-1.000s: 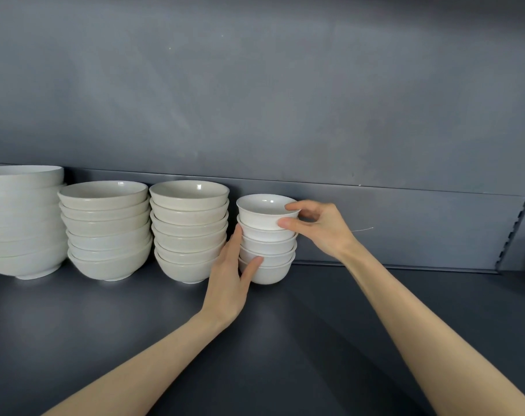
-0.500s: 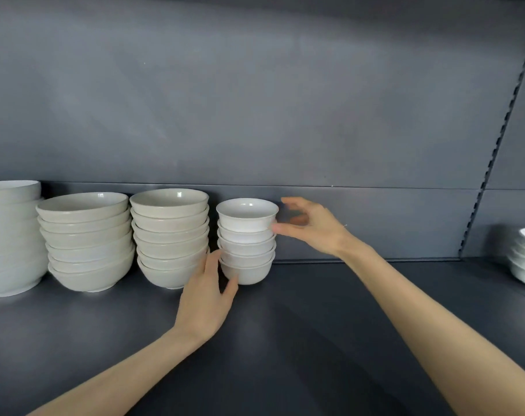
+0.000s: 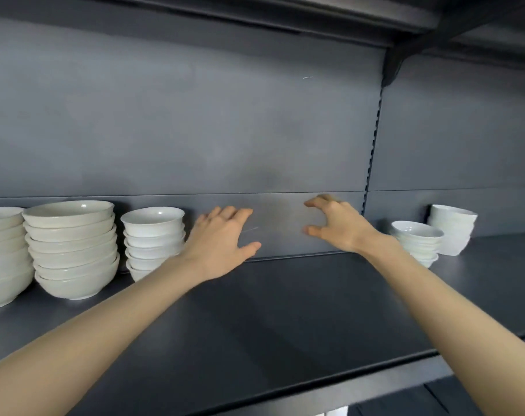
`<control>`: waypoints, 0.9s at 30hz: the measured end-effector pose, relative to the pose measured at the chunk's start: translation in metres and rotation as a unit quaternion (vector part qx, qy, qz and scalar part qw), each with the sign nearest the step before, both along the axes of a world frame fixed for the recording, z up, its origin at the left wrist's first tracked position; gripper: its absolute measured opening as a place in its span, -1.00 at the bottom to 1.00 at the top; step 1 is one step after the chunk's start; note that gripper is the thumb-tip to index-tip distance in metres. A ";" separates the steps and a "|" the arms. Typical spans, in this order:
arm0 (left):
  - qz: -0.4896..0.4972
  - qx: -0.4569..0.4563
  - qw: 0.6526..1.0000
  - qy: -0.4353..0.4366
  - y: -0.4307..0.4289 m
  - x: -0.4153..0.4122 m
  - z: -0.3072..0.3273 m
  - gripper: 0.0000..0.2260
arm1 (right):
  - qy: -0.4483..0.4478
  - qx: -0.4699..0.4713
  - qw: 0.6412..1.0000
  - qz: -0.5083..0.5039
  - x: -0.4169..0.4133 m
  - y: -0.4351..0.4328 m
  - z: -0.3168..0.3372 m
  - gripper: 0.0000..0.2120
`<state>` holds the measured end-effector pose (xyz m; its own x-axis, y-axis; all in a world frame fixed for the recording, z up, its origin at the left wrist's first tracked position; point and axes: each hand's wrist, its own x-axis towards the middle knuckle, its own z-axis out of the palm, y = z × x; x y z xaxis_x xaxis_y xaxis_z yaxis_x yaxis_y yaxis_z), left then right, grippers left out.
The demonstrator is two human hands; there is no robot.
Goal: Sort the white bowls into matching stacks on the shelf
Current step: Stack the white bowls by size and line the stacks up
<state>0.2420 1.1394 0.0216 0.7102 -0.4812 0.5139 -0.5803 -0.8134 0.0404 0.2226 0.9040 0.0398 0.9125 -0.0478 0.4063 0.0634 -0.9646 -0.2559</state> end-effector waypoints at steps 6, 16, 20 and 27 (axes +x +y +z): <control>-0.021 -0.008 1.000 -0.013 -0.093 -0.048 0.011 -0.39 | -0.006 -0.029 0.999 -0.046 -0.074 -0.090 -0.002 -0.42; -0.050 0.008 0.999 -0.013 -0.219 -0.098 0.003 -0.40 | 0.006 -0.021 0.997 -0.080 -0.153 -0.218 -0.013 -0.46; -0.064 0.022 0.997 -0.023 -0.258 -0.094 0.009 -0.40 | -0.010 -0.019 0.995 -0.094 -0.153 -0.253 -0.007 -0.46; -0.087 0.017 0.995 -0.032 -0.325 -0.062 0.002 -0.40 | -0.007 -0.017 0.993 -0.118 -0.127 -0.315 -0.006 -0.43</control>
